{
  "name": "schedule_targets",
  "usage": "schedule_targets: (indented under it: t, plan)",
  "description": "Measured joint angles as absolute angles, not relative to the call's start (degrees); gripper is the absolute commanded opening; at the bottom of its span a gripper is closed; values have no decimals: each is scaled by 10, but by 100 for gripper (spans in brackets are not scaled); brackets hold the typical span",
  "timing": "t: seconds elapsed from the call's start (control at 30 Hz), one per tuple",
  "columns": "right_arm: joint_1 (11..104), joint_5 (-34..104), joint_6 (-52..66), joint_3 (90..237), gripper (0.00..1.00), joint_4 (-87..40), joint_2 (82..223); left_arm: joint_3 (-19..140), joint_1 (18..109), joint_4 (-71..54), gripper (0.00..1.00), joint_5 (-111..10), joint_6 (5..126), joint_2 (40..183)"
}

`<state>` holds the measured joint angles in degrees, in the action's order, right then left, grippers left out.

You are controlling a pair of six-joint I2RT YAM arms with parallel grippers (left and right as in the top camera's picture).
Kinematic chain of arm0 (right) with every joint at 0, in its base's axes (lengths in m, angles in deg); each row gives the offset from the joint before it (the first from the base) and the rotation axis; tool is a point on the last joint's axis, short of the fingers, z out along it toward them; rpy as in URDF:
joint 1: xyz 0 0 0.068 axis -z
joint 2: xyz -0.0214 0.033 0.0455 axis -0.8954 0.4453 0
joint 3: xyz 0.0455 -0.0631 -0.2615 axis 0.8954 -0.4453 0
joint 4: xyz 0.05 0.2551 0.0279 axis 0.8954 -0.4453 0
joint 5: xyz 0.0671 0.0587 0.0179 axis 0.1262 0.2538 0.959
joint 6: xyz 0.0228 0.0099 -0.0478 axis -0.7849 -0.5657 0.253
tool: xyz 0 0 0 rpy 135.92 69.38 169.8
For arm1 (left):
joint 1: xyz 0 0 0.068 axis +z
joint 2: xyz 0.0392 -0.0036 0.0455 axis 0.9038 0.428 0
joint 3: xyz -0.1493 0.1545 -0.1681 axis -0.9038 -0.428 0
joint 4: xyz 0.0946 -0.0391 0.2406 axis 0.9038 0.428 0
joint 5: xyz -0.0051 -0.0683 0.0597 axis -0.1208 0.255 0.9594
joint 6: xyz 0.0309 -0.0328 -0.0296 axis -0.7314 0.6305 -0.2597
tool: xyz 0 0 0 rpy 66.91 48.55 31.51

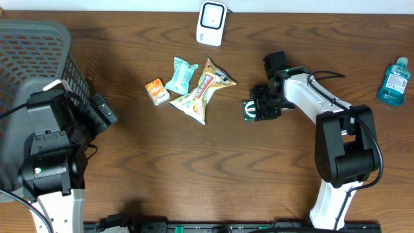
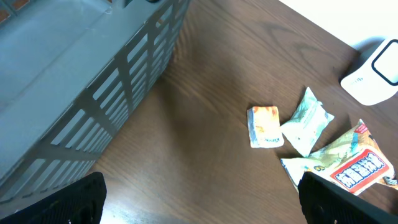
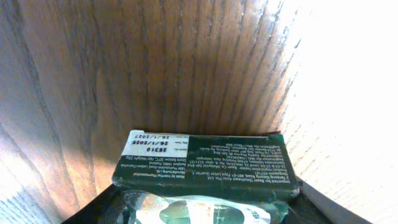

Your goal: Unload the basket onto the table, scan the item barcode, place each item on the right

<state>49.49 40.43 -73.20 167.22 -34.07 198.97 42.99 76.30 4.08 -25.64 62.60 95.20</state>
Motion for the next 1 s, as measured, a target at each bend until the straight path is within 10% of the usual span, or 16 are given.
schedule_targets:
  t: [0.5, 1.0]
  plan:
    - [501, 457, -607, 1672, 57, -280, 1990, 430, 763, 41, 98, -256, 626, 952]
    - [528, 584, -193, 1667, 52, -176, 1997, 430, 763, 41, 98, -256, 626, 952]
